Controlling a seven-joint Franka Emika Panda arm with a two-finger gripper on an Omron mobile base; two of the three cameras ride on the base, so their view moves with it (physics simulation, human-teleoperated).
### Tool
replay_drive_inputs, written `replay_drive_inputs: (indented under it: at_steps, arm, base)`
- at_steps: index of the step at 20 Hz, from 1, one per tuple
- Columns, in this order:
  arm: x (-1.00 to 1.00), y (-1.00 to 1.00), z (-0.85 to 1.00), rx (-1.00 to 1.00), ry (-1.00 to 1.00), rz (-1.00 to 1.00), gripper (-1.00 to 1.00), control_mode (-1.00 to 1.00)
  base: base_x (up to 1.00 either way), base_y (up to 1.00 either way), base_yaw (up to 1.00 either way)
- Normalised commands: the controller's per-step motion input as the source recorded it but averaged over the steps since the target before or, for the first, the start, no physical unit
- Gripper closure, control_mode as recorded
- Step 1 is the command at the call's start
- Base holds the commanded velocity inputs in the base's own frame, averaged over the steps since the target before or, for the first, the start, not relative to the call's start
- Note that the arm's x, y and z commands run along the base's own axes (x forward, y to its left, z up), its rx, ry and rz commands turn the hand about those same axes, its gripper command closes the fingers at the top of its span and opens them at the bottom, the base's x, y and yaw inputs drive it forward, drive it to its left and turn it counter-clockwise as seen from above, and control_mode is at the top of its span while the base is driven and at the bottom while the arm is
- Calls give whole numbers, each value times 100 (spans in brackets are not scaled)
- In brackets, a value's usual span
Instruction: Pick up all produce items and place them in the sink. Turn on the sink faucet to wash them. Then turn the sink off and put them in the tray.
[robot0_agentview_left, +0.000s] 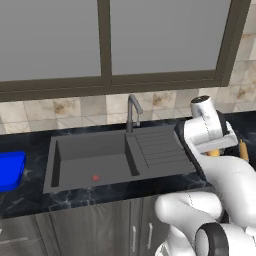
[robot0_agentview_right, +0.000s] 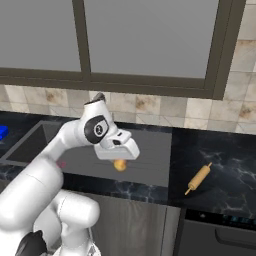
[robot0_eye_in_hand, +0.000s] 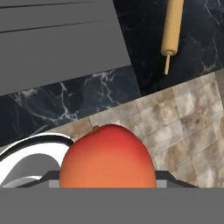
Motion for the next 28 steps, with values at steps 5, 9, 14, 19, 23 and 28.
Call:
replay_drive_inputs:
  at_steps: [5,9,14,19,23,28]
  arm:
    - [2,86,0,-3,1,-4,100,-100]
    - [7,76,0,-1,0,-5,100,-100]
    - [9,70,0,0,0,-5,100,-100]
    - [17,79,0,0,0,-8,100,-100]
    - [24,82,0,0,0,-8,100,-100]
    - [28,69,0,0,0,-5,100,-100]
  base:
    - [0,0,0]
    - [0,0,0]
    - [0,0,0]
    - [0,0,0]
    - [0,0,0]
    - [0,0,0]
